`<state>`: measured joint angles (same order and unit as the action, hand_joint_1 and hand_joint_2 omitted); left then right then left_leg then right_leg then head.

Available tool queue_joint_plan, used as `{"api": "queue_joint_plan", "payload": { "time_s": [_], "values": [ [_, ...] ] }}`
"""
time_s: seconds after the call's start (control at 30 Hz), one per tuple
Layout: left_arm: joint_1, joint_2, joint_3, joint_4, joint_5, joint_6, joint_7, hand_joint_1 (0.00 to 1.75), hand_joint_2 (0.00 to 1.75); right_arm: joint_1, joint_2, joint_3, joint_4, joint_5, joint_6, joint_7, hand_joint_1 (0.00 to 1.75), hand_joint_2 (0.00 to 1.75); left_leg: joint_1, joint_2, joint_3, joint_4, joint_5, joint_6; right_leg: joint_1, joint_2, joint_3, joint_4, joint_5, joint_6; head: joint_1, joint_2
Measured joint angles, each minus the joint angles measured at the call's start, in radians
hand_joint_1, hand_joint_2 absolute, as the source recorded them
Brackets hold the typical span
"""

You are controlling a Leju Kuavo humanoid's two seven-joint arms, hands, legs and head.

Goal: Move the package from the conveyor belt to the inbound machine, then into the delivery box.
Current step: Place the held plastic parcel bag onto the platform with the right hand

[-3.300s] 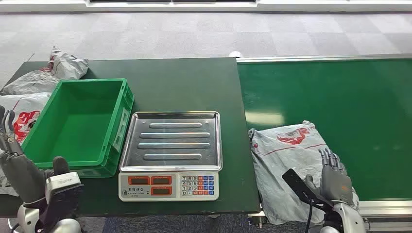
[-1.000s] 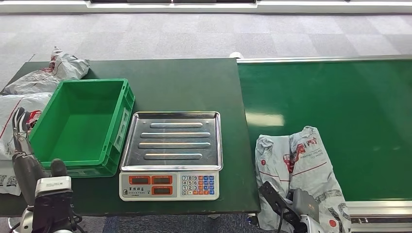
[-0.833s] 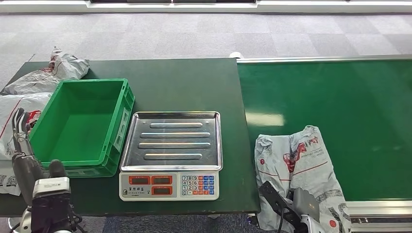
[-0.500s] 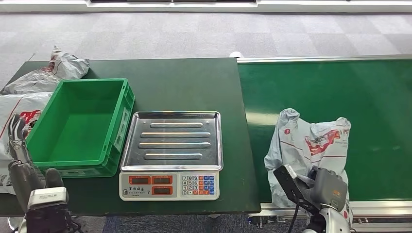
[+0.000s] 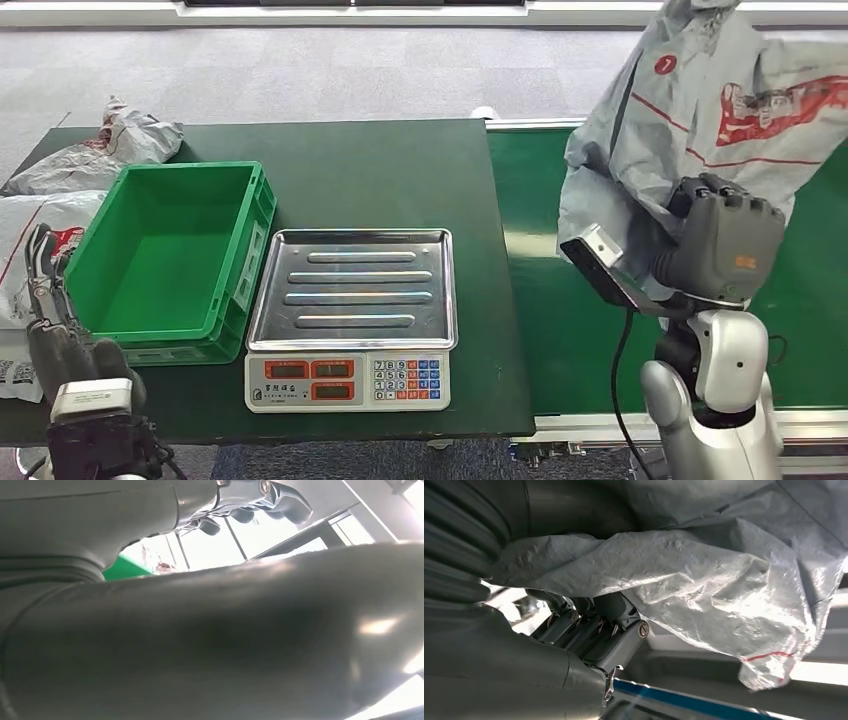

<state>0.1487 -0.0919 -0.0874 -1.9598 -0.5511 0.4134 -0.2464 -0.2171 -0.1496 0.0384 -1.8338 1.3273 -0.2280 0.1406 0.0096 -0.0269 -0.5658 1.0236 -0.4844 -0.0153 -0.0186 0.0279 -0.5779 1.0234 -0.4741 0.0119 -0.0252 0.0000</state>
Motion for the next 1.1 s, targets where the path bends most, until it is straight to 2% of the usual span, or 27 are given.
{"api": "queue_joint_plan", "payload": {
  "time_s": [0.2, 0.4, 0.67, 1.1],
  "values": [
    [-0.034, 0.000, 0.000, 0.043, 0.027, -0.002, -0.011, 0.00, 0.00, -0.202, -0.022, 0.184, 0.114, -0.030, 0.041, -0.005, 1.75, 1.75, 0.000, 0.000, -0.001, 0.000, 0.002, -0.001, 0.000, 0.000, -0.001, 0.000, 0.002, -0.001, 0.000, 0.000],
    [-0.065, 0.000, -0.002, 0.091, 0.042, 0.000, -0.012, 0.00, 0.00, -0.353, 0.019, 0.360, 0.297, -0.051, 0.070, -0.007, 1.75, 1.75, 0.001, -0.002, -0.002, 0.000, 0.005, -0.002, 0.001, -0.001, -0.003, 0.001, 0.003, -0.002, 0.000, 0.000],
    [-0.067, 0.001, -0.002, 0.114, 0.048, 0.000, -0.011, 0.00, 0.00, -0.403, 0.029, 0.421, 0.367, -0.061, 0.066, 0.003, 1.75, 1.75, 0.000, -0.005, -0.005, 0.000, 0.005, -0.002, 0.000, -0.002, -0.005, 0.000, 0.004, -0.001, 0.000, 0.000],
    [-0.068, 0.002, -0.002, 0.123, 0.049, 0.000, -0.011, 0.00, 0.00, -0.418, 0.036, 0.447, 0.405, -0.089, 0.087, -0.017, 1.75, 1.75, 0.001, -0.004, -0.005, 0.000, 0.005, -0.002, 0.000, -0.002, -0.005, 0.001, 0.004, -0.001, 0.000, 0.000]
  ]
}}
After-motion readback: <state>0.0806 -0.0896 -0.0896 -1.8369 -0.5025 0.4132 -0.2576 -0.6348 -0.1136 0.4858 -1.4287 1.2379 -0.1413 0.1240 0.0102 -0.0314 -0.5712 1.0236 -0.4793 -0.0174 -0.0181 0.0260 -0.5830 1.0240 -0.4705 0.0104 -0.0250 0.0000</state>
